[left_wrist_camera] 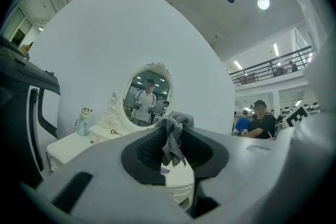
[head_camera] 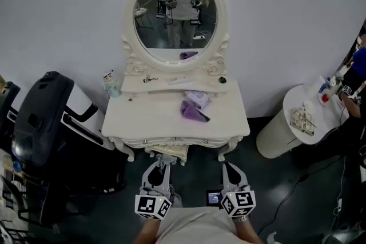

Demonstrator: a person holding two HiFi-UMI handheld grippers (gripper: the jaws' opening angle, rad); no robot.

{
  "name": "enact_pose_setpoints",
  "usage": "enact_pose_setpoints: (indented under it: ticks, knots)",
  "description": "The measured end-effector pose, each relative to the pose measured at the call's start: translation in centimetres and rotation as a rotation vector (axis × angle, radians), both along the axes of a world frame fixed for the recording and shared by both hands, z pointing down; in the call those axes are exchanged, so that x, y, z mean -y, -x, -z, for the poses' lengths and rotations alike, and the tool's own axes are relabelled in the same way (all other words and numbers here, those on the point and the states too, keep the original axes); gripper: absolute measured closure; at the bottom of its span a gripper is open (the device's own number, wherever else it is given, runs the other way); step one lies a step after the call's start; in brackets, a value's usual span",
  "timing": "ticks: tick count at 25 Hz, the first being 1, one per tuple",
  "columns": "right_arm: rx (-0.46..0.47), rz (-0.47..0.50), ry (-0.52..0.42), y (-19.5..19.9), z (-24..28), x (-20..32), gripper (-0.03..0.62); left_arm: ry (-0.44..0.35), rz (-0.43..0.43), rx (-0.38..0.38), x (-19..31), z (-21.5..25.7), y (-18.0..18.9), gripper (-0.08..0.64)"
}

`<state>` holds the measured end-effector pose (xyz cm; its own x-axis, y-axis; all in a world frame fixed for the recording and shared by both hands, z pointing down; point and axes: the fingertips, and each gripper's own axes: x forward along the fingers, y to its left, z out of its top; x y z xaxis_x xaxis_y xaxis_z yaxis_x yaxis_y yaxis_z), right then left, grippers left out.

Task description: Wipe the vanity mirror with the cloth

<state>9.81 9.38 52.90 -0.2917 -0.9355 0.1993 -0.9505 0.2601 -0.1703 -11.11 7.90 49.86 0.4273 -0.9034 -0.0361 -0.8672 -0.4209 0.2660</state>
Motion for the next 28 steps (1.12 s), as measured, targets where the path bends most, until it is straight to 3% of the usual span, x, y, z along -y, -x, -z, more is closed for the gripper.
enact_pose_setpoints:
  ticks: [8, 16, 22, 28]
  knots:
    - [-0.008, -0.061, 0.0, 3.5, 1.1, 9.6, 0.584, -0.019, -0.087, -0.002, 10.8, 1.5, 2.8, 0.483]
    - [0.006, -0.04, 0.015, 7.2, 0.4, 15.6, 0.584, 0.021, -0.08, 0.01, 16.2, 0.5, 5.8, 0.483]
    - [0.008, -0.036, 0.019, 6.1, -0.1, 19.9, 0.584, 0.019, -0.066, 0.023, 20.9, 0.6, 5.1, 0.483]
    - [0.032, 0.005, 0.02, 3.5, -0.3, 27.4, 0.584, 0.027, -0.02, 0.016, 27.5, 1.7, 2.2, 0.483]
